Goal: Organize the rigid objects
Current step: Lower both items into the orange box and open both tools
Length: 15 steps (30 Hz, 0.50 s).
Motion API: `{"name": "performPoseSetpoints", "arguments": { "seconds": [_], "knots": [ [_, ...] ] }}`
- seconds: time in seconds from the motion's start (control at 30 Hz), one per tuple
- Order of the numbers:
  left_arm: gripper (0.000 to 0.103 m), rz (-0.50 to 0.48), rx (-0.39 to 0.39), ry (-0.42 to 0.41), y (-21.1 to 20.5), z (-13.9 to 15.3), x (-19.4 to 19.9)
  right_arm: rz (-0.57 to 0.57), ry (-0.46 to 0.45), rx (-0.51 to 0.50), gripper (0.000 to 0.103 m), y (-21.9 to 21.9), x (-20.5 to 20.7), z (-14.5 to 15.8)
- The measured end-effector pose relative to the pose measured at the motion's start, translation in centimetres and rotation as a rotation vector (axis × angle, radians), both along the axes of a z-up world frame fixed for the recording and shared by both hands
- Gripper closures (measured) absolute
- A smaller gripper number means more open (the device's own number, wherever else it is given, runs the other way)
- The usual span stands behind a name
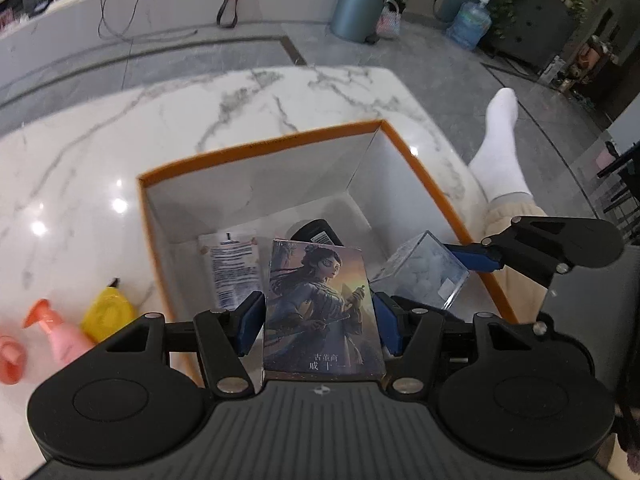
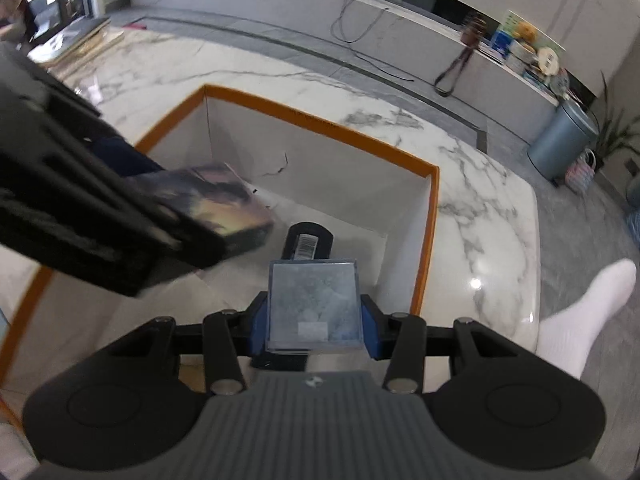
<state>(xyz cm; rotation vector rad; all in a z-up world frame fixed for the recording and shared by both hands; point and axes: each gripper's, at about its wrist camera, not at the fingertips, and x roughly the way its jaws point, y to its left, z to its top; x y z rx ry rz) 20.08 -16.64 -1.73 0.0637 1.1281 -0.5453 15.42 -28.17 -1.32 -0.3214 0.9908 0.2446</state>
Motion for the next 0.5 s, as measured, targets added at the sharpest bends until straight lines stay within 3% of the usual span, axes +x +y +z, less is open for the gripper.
{"name": "performPoseSetpoints", "arguments": {
  "seconds": [0.23,0.5],
  "knots": [
    [0.036,0.078,-0.007,0.085,-0.9,-3.2,2.9,0.1,0.021,-0.064,0.057,-0.5,2.5,-2.0],
    [0.036,0.12,0.018,0.089,-1.7,-5.1,3.8,0.216,0.002,-0.214,0.057,0.7,3.1,-3.5]
  ]
}}
